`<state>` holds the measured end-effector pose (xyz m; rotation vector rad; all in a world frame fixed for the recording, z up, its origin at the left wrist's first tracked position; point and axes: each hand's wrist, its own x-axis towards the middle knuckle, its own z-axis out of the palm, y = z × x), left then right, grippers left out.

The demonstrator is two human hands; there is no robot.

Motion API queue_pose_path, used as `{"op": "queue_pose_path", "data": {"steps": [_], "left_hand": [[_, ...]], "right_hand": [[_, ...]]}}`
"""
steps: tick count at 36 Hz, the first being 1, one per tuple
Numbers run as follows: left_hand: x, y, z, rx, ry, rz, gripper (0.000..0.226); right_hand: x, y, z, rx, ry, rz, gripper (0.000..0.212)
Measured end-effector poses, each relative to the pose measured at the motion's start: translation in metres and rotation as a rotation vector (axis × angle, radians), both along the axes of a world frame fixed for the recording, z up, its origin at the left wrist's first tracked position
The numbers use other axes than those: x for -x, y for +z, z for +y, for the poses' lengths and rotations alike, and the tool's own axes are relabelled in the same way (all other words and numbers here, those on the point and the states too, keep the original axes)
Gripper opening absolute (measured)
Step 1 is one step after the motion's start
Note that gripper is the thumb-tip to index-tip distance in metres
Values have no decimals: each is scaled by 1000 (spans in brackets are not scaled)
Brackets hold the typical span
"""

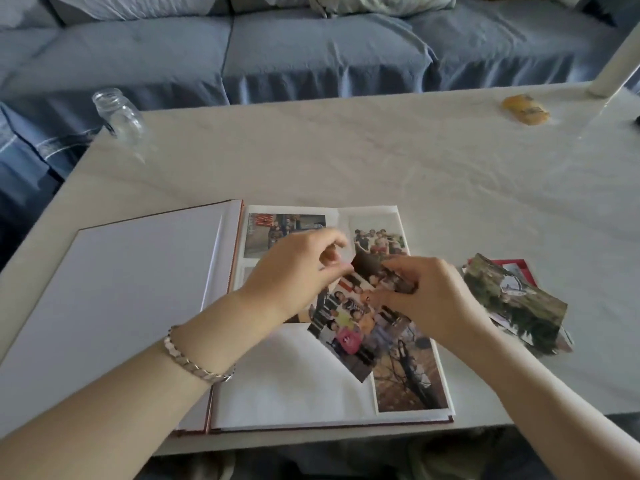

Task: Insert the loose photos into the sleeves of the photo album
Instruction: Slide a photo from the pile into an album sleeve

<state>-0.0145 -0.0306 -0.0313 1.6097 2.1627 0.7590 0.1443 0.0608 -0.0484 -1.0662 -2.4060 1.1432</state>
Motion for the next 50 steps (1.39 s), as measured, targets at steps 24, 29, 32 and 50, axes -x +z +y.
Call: {"op": "queue_pose_path", "data": {"steps": [24, 29, 32, 50], "left_hand": [[-2, -86, -35, 605, 49, 286, 107], [-4, -83, -37, 611, 38, 309, 99], [-5, -83, -39, 601, 49, 334, 90], [-6, -83, -42, 589, 72, 347, 81]], "right_hand": [[-46, -32, -55, 4, -227, -7, 17], [-49, -38, -60, 154, -242, -2, 15], [-53, -42, -57, 241, -229, -17, 20], [-55, -47, -19, 415, 84, -284, 9]]}}
